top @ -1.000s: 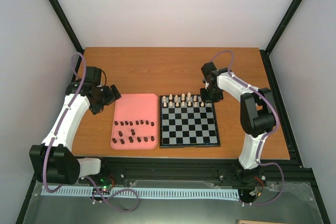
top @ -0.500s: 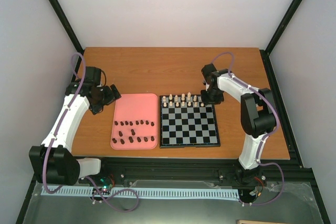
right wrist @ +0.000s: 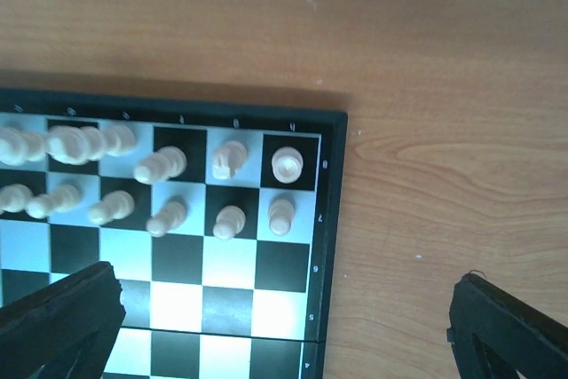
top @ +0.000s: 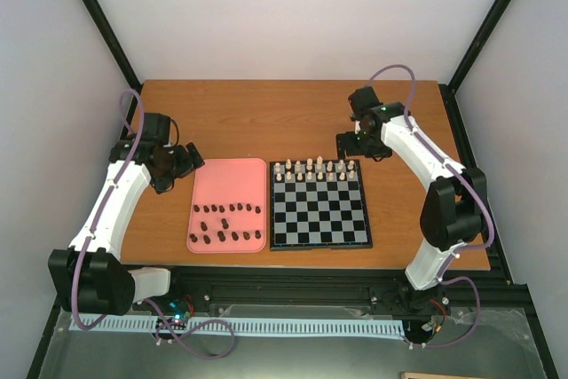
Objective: Set up the chess pieces on the board
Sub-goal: Reset both arms
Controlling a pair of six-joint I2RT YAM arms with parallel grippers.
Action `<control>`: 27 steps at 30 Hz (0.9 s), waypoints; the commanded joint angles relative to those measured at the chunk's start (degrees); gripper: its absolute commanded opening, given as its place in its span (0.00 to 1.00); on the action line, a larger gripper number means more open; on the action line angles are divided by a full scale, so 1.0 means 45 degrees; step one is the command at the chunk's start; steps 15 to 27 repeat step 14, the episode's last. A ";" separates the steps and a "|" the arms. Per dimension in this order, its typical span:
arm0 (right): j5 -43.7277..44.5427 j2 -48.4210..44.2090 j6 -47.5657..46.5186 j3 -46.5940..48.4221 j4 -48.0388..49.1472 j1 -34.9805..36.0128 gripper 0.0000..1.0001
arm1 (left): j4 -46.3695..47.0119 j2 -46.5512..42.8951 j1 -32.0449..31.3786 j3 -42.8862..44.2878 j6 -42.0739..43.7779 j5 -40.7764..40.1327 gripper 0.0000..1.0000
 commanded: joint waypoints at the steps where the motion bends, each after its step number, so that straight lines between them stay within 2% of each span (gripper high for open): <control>1: 0.0139 -0.0566 0.0109 0.0812 -0.0436 -0.0106 1.00 | -0.0039 -0.0097 0.0122 0.0699 0.0484 -0.0113 1.00; 12: 0.0036 -0.1350 0.0444 0.0977 -0.0140 -0.0107 1.00 | -0.0422 -0.0036 0.0117 0.1453 0.0659 -0.0645 1.00; 27: 0.0119 -0.1139 0.0399 0.1236 -0.0300 -0.0108 1.00 | -0.0465 -0.0050 0.0122 0.1505 0.0638 -0.0735 1.00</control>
